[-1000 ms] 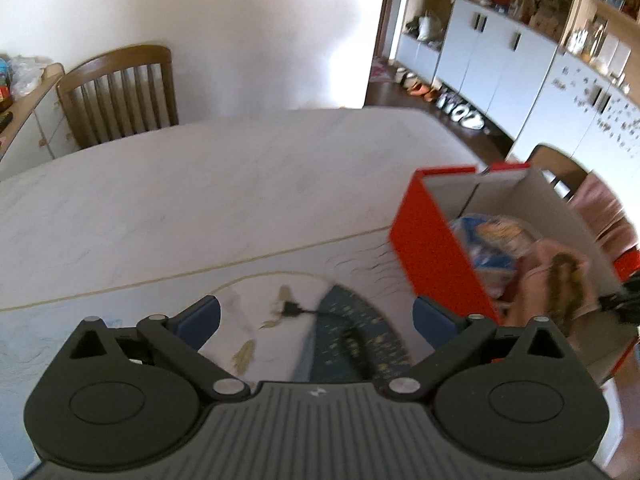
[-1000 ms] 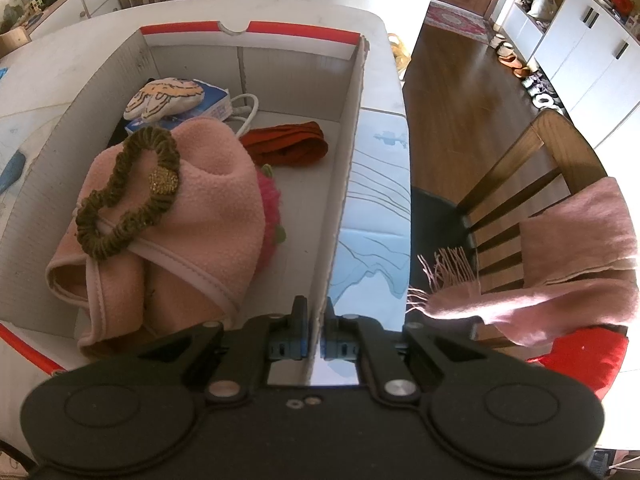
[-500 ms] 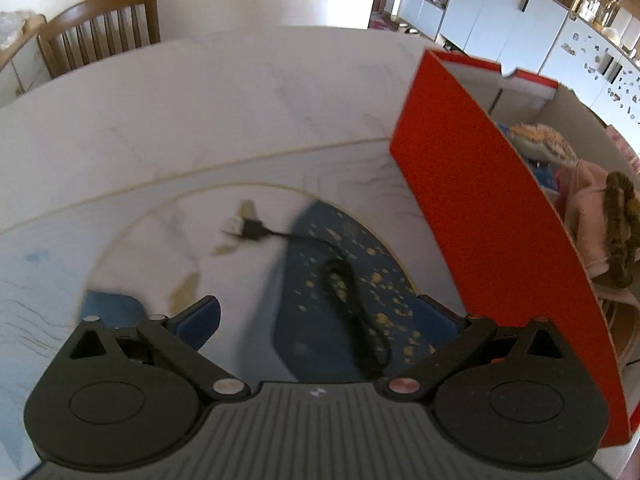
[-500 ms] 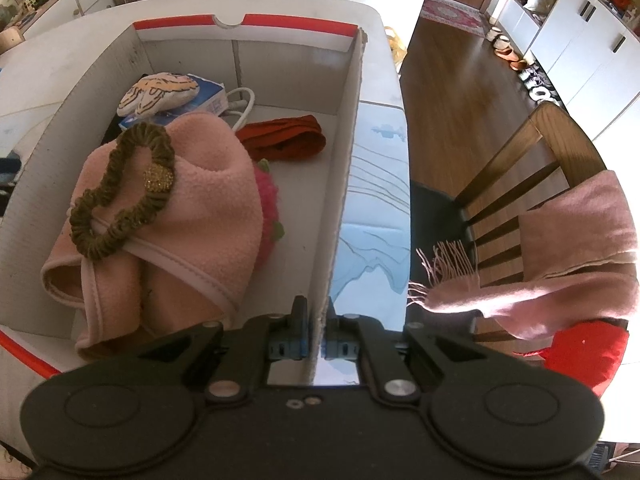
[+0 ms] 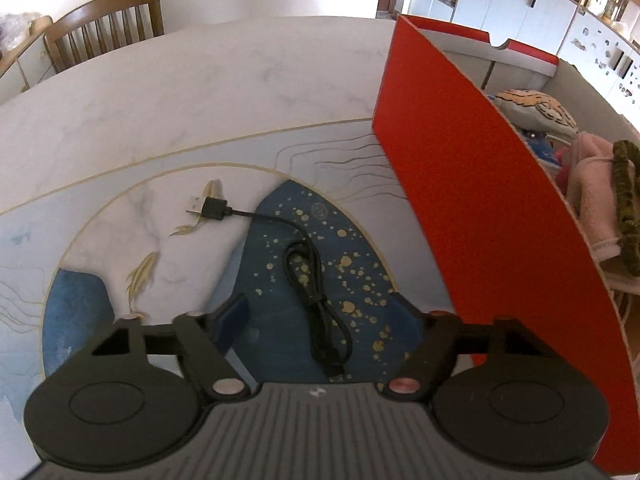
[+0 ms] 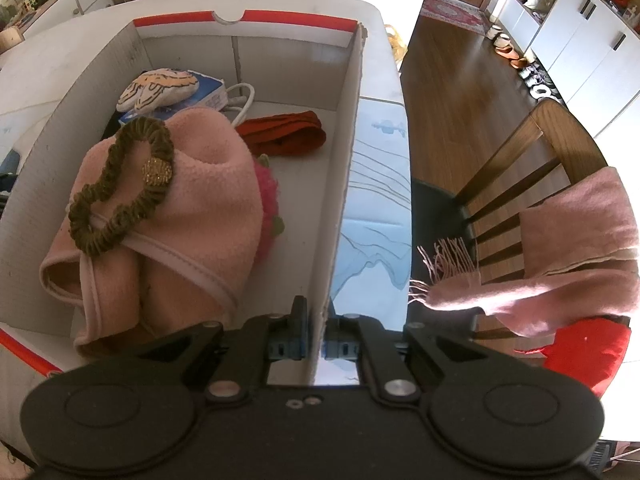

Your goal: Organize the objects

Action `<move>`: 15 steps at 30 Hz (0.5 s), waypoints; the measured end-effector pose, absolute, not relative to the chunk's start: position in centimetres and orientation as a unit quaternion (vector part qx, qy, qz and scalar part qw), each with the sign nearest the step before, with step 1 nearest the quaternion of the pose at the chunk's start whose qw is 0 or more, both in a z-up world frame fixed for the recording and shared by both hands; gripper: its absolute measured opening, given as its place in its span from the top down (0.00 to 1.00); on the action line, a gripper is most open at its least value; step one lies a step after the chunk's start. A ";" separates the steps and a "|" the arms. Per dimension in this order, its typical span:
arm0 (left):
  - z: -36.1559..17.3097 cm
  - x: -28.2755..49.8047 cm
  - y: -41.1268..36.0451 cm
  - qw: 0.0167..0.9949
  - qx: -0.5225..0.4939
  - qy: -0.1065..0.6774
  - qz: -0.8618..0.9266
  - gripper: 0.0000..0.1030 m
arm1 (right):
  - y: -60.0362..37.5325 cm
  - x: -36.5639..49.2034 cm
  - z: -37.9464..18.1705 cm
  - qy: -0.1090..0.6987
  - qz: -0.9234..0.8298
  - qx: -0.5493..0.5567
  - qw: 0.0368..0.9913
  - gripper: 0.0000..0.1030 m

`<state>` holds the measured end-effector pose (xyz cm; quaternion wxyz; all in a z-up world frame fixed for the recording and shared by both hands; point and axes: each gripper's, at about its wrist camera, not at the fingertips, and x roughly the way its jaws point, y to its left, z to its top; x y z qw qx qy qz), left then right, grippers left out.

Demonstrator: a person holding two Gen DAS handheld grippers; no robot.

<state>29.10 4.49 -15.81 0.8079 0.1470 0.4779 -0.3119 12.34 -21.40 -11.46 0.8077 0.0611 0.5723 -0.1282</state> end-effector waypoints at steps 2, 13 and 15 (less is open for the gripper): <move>-15.8 28.8 4.1 0.810 0.165 0.474 -0.304 0.41 | -21.4 12.3 -11.5 0.572 -0.128 0.060 0.808 0.95; -15.4 28.4 3.3 0.804 0.178 0.482 -0.300 0.83 | -21.3 11.9 -11.4 0.567 -0.125 0.061 0.812 0.95; -15.2 28.4 3.3 0.801 0.176 0.486 -0.301 0.86 | -21.4 11.9 -11.4 0.565 -0.126 0.063 0.813 0.96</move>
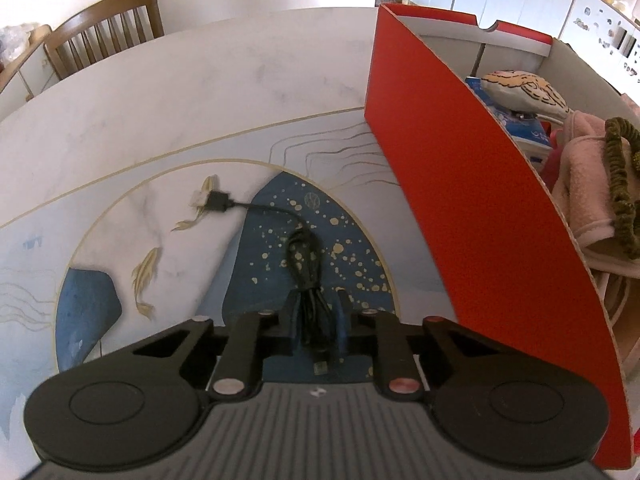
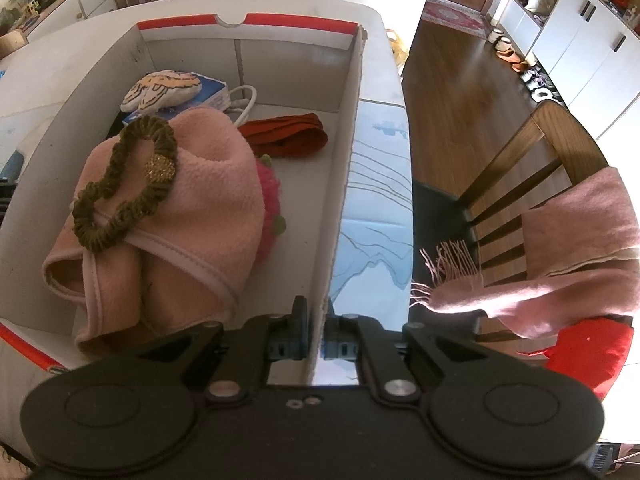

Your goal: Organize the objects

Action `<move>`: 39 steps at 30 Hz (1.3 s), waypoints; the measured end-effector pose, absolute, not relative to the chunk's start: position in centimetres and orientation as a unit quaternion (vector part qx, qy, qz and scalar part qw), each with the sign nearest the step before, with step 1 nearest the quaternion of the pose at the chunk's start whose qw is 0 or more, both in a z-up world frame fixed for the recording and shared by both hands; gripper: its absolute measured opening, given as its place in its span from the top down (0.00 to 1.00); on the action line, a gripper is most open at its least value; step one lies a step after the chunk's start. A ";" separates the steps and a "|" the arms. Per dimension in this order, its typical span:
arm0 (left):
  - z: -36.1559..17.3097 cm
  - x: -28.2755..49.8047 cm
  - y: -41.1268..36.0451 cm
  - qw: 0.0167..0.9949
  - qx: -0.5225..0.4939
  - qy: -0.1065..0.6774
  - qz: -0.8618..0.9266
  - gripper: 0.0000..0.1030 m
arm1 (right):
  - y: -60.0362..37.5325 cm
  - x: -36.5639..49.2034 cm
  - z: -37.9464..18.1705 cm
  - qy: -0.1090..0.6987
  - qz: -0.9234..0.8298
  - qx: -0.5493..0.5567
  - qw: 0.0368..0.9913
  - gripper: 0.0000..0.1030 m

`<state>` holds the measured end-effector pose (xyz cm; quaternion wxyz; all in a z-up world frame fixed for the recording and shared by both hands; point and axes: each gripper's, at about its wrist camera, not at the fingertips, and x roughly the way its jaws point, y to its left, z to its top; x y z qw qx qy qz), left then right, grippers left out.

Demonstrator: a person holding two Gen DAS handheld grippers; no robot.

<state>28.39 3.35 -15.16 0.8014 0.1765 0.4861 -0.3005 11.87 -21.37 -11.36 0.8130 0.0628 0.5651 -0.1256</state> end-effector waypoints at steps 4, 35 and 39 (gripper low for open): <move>-14.9 28.4 3.9 0.800 0.166 0.492 -0.300 0.89 | -21.4 11.7 -11.3 0.560 -0.127 0.067 0.816 0.96; -4.3 27.0 9.0 0.820 0.003 0.452 -0.350 0.98 | -21.3 11.3 -11.1 0.552 -0.118 0.065 0.823 0.96; -2.4 26.6 8.2 0.823 0.008 0.430 -0.370 0.98 | -21.2 11.3 -11.2 0.553 -0.117 0.064 0.823 0.96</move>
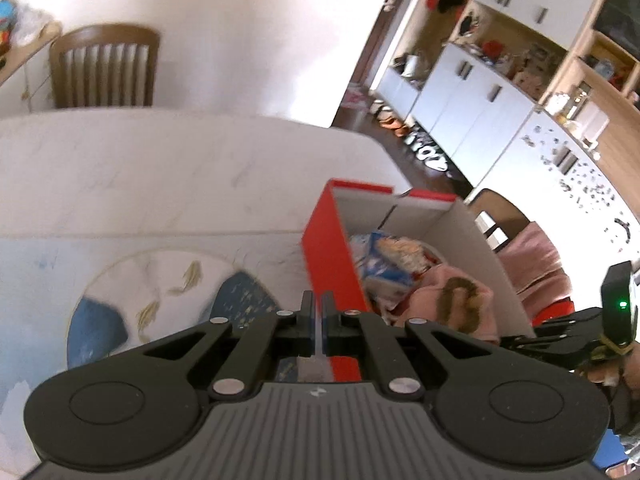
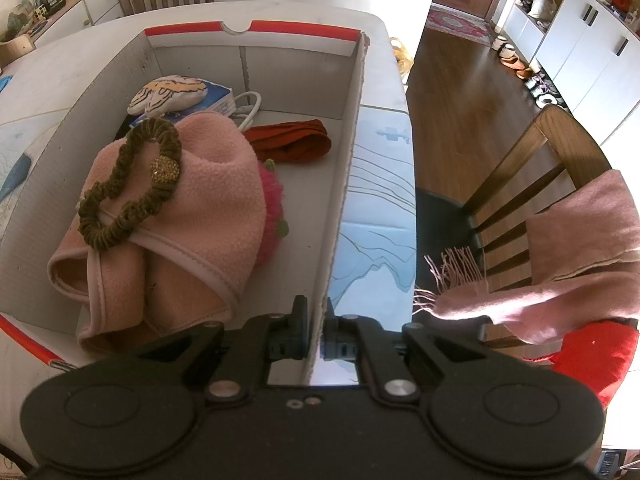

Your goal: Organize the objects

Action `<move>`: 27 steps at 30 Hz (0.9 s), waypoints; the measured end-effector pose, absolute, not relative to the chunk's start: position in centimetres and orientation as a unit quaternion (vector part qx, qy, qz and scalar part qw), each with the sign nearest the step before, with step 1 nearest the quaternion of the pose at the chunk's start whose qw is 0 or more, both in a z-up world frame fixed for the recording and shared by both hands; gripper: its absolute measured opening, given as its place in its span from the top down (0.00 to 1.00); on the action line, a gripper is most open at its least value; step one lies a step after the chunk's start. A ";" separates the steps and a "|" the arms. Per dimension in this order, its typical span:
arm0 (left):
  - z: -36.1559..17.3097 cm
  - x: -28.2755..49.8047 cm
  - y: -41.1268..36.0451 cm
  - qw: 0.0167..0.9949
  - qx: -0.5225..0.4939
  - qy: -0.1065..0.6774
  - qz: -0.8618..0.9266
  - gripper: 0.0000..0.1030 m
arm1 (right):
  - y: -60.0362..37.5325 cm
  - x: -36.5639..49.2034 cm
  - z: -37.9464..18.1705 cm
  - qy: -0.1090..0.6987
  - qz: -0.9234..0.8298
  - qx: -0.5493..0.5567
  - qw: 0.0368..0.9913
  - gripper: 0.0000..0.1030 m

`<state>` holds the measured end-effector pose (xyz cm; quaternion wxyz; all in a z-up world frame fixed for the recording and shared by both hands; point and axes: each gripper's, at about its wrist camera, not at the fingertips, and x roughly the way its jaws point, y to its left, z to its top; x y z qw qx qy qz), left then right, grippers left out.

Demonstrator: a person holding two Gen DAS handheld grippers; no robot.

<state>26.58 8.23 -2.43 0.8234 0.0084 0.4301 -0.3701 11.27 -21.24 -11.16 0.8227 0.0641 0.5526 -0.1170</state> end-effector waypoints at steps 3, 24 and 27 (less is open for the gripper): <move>-2.2 26.8 7.9 0.822 0.007 0.429 -0.374 0.98 | -21.2 11.3 -11.2 0.553 -0.117 0.064 0.823 0.96; -11.8 19.8 6.0 0.712 0.233 0.507 -0.427 0.28 | -21.0 11.5 -11.2 0.556 -0.115 0.056 0.821 0.95; -13.2 19.2 5.9 0.705 0.240 0.514 -0.425 0.28 | -21.0 11.4 -11.1 0.556 -0.114 0.056 0.821 0.95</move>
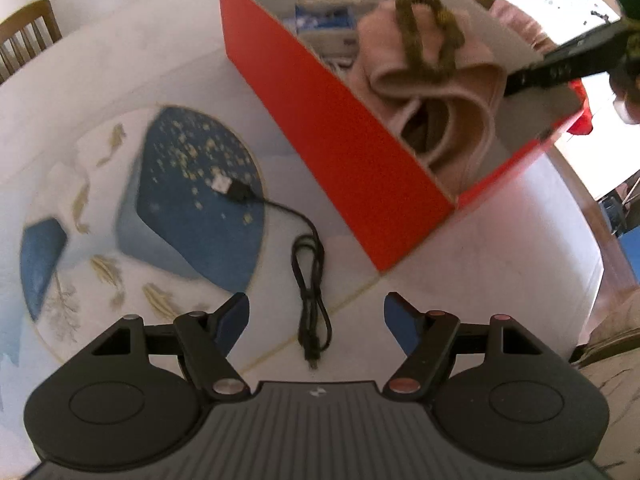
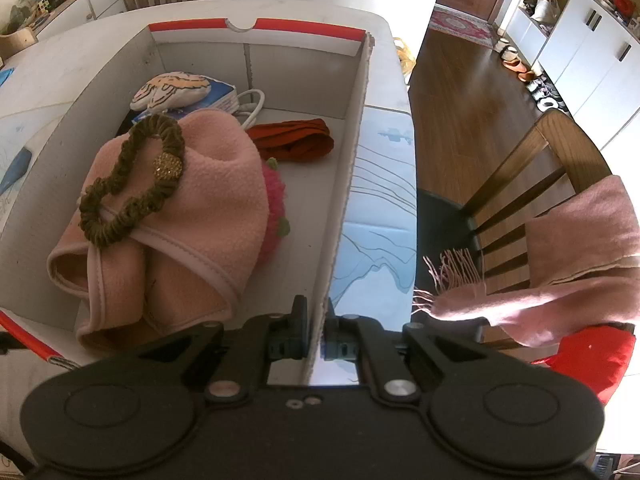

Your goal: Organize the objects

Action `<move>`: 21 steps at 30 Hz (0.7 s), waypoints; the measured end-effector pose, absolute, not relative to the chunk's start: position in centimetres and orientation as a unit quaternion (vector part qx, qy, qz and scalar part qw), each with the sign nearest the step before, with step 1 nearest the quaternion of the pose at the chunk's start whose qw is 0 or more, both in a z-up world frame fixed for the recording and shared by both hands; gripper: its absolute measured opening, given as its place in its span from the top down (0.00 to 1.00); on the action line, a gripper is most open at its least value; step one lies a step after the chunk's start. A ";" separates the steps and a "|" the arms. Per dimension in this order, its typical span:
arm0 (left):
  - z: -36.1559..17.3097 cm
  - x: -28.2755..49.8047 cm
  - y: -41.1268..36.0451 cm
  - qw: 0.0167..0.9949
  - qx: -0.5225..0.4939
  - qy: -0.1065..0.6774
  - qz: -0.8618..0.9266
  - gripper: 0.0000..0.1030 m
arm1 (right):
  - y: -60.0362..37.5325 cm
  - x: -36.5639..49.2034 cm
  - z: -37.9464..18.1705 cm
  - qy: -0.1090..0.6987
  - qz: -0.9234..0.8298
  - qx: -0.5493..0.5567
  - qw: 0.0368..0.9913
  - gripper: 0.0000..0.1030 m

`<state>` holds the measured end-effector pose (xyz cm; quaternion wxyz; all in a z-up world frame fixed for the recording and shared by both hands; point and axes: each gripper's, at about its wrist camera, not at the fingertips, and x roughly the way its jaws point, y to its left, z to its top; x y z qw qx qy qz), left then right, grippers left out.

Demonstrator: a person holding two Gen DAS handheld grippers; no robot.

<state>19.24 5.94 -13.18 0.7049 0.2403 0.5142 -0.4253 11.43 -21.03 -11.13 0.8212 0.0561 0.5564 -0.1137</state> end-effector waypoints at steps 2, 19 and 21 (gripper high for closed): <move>-14.1 19.2 6.1 0.700 0.235 0.525 -0.423 0.28 | -21.0 11.4 -11.1 0.557 -0.113 0.055 0.821 0.95; -15.0 18.7 6.1 0.714 0.274 0.509 -0.395 0.86 | -21.0 11.4 -11.1 0.557 -0.111 0.054 0.821 0.95; -14.9 18.9 6.3 0.715 0.269 0.510 -0.395 0.87 | -21.0 11.4 -11.1 0.557 -0.111 0.054 0.821 0.95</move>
